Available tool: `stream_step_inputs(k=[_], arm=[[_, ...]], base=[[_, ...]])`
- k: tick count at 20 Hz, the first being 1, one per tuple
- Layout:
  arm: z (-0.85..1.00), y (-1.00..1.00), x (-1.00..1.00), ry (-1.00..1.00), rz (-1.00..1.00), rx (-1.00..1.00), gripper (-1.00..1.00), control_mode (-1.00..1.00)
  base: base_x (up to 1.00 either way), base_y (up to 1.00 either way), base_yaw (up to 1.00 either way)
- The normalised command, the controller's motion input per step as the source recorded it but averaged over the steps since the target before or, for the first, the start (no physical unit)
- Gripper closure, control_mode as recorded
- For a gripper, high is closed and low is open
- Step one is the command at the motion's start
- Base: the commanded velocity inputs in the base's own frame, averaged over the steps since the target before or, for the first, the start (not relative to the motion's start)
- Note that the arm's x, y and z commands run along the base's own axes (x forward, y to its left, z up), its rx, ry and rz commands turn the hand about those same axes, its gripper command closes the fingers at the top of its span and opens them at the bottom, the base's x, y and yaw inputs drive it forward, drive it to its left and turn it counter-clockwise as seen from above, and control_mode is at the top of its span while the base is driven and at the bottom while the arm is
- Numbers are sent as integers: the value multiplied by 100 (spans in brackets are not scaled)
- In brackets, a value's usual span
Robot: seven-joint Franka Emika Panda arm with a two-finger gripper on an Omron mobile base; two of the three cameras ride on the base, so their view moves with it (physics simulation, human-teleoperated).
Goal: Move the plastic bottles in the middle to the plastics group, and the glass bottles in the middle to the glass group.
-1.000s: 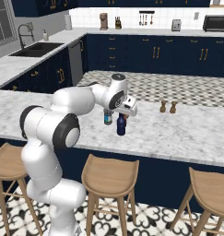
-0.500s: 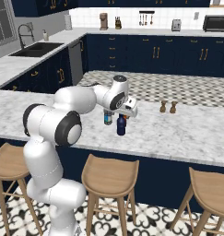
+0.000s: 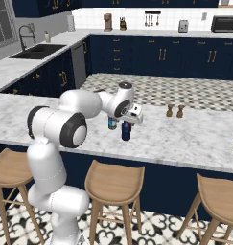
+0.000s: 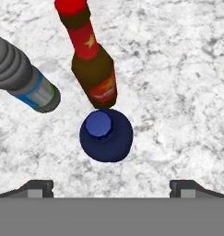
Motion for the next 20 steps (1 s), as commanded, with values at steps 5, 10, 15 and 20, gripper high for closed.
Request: stream_step_inputs(k=[5, 10, 15, 20], arm=[[-8, 0, 0, 0, 6, 0, -100, -100], [-9, 0, 0, 0, 7, -1, -100, -100], [-13, 0, 11, 0, 9, -5, -100, -100], [-5, 0, 8, 0, 8, -4, -100, -100]], base=[[0, 0, 0], [0, 0, 0], [0, 0, 0], [0, 0, 0]])
